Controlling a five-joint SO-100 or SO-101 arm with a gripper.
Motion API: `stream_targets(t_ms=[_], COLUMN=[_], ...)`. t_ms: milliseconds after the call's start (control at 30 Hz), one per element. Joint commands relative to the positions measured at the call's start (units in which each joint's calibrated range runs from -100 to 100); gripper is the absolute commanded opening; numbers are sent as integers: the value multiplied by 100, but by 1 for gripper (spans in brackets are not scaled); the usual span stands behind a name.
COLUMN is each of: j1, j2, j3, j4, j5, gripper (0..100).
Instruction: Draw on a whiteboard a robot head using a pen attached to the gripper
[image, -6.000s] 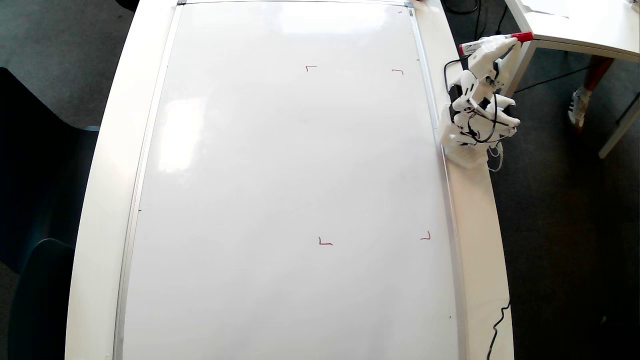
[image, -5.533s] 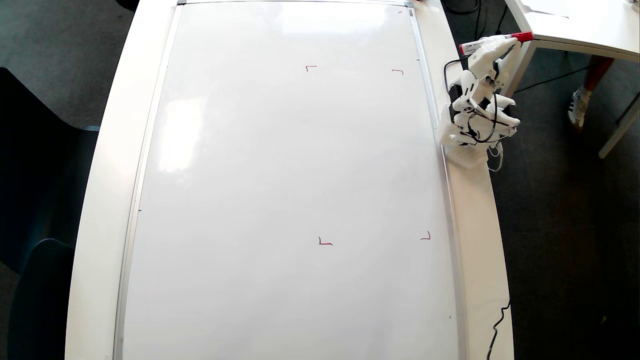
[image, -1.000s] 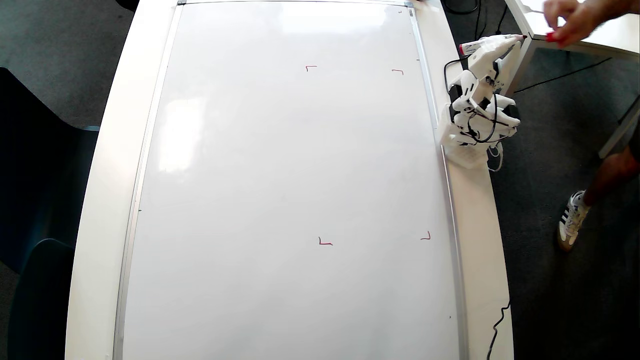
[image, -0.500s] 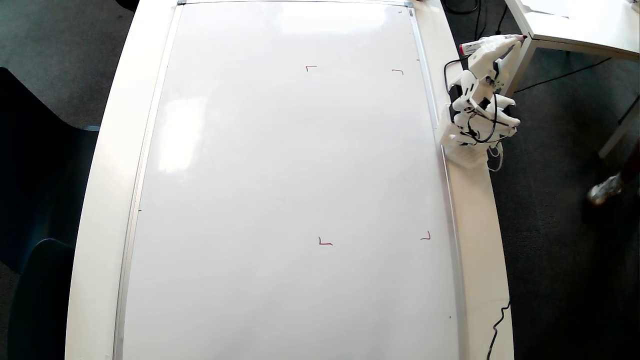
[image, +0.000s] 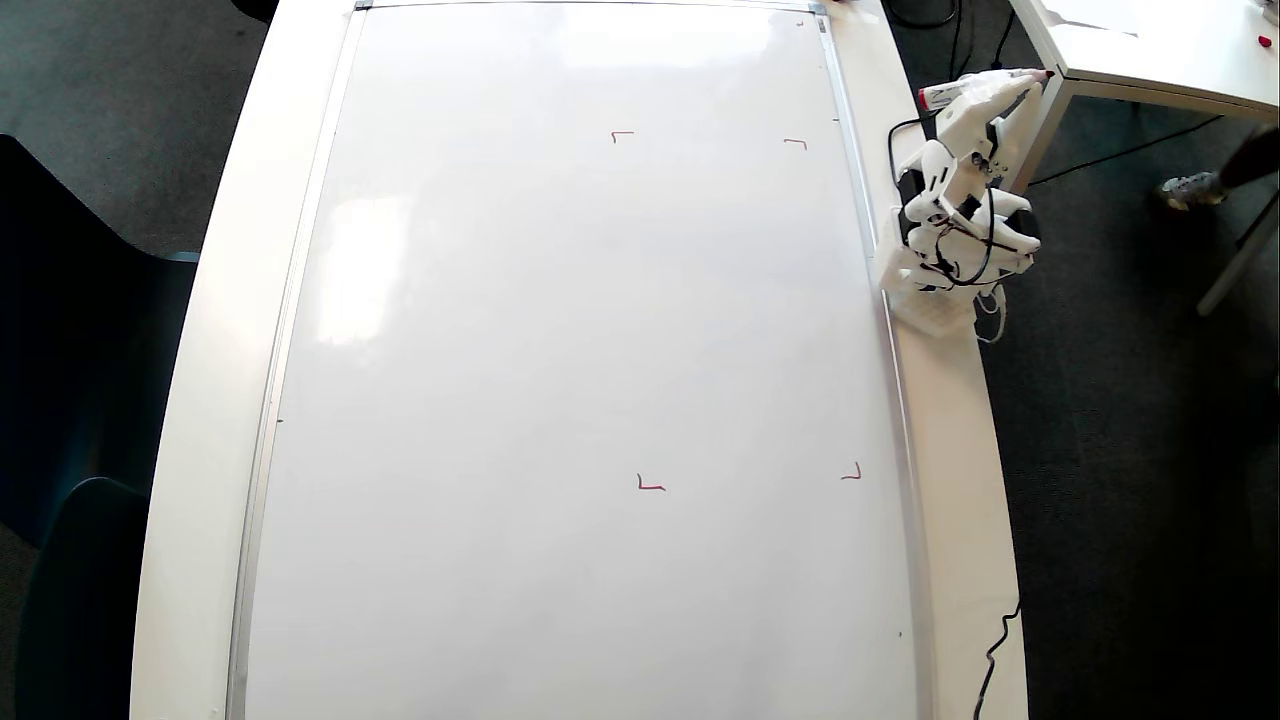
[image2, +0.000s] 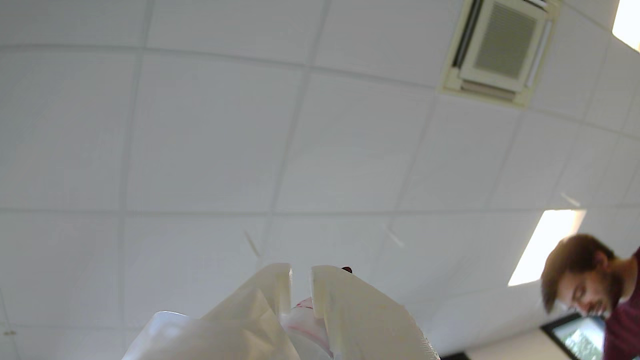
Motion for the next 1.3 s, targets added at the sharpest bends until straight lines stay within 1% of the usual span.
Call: stream_targets(t_ms=[0, 200, 267, 367, 400, 500, 533, 667, 700, 767, 833, 867, 967, 1000, 1133, 1167, 1267], j1=[-9, 20, 20, -31, -31, -31, 20, -24, 13, 28, 35, 35, -46, -156, -326, -392, -495], j2=[32, 41, 116, 49, 49, 116, 116, 150, 393, 879, 1508, 2188, 3236, 3890, 5005, 5475, 6003], j3=[37, 28, -317, -1007, -1688, -2705, -3349, -4357, -4720, -5156, -5646, -6155, -6944, -7344, -8097, -8479, -8933], j4=[-66, -58, 177, 1480, 2575, 4269, 5520, 7753, 8587, 9152, 9473, 9725, 10125, 10446, 11211, 11680, 12445], j5=[14, 30, 30, 30, 30, 30, 30, 30, 25, 30, 30, 30, -7, -13, -2, -13, -13], gripper=[1, 1, 1, 1, 1, 1, 1, 1, 1, 1, 1, 1, 1, 1, 1, 1, 1])
